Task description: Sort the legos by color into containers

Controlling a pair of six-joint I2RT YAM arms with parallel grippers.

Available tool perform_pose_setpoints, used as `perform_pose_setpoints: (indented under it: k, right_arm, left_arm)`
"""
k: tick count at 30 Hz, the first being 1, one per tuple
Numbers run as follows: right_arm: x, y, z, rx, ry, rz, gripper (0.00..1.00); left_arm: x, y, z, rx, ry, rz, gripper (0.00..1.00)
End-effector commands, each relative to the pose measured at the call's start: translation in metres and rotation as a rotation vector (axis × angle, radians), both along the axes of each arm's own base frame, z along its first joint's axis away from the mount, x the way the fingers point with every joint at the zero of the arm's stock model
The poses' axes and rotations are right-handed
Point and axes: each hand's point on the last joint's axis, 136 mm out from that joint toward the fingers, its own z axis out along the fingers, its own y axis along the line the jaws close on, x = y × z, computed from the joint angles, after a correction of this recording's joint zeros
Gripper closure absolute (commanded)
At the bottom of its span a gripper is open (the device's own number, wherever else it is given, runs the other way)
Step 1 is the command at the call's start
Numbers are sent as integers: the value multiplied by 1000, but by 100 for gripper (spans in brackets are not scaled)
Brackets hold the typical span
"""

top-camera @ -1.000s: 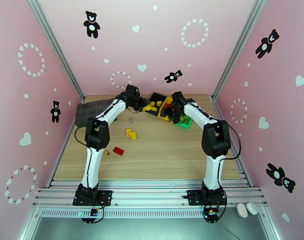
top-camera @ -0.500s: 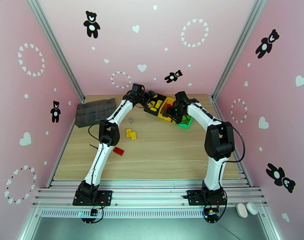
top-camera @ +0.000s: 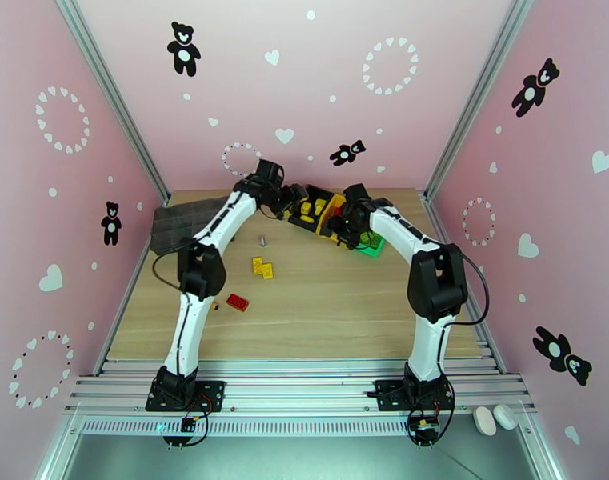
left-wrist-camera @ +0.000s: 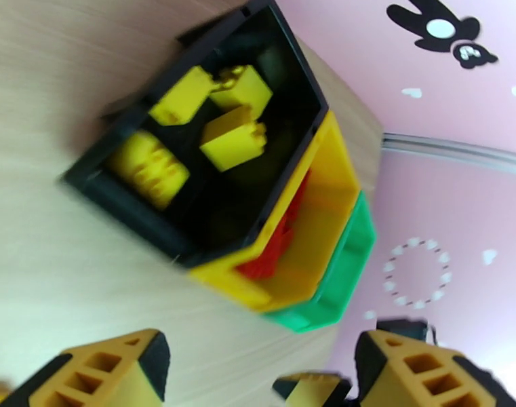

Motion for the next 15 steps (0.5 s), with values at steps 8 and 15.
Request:
perform_pose_setpoints:
  k: [8, 15]
  right_arm:
    - [-28, 37, 3, -57, -27, 84, 33]
    - [-44, 54, -2, -74, -19, 120, 34]
  left_arm:
    - [-88, 103, -50, 550, 93, -38, 23]
    - [-115, 115, -96, 595, 188, -72, 32]
